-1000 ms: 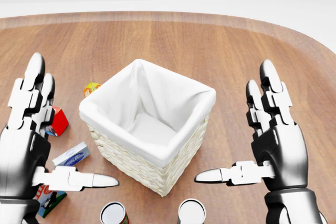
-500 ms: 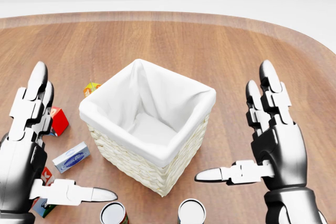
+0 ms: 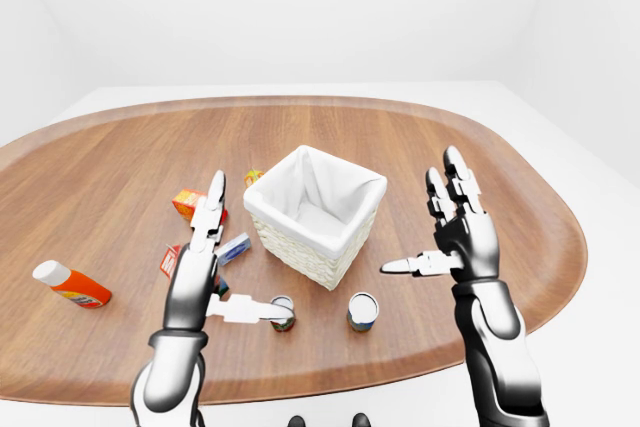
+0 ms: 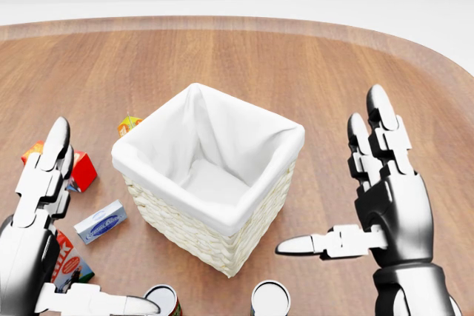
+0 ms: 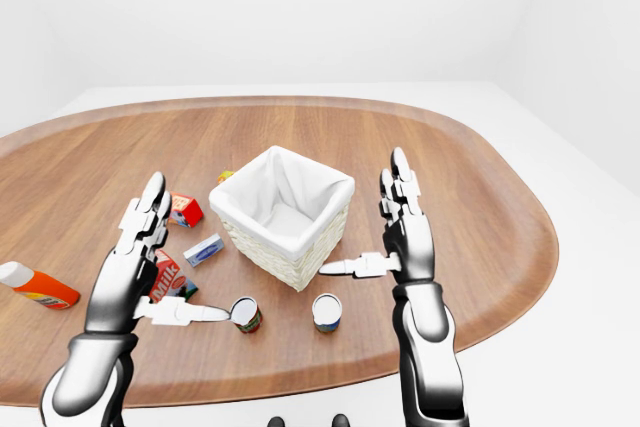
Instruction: Pick up the tomato sauce, and put it in the basket.
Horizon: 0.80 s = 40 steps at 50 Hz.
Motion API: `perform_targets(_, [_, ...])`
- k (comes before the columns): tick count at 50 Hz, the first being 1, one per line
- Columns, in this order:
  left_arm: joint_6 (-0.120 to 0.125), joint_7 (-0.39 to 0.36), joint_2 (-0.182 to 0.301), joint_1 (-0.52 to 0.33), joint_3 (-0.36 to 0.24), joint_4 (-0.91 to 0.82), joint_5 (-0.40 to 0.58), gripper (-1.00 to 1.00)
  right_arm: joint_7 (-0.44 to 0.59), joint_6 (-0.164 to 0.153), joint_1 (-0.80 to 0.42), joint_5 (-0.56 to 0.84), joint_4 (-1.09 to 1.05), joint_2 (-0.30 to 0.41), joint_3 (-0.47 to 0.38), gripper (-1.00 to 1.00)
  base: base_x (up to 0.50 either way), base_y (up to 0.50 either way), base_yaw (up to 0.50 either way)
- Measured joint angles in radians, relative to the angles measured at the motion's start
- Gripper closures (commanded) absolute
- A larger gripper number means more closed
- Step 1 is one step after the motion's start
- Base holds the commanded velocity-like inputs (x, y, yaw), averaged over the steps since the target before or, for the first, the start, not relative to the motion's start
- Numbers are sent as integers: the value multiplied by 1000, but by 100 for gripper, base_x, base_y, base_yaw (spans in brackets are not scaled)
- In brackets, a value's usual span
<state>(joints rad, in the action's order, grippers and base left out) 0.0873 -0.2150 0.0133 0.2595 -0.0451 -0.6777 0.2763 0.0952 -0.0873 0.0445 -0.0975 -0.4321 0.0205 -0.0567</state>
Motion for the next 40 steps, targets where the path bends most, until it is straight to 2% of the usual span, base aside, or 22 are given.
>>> perform_targets(12, [0,-18,-9,38,-8,-40,40,-100,0,0,8,4,-8,-2,6,-100,0,0,0])
perform_targets(40, [0,-5,-10,32,-14,-5,164,-100,1,0,16,9,0,-5,16,-100,0,0,0])
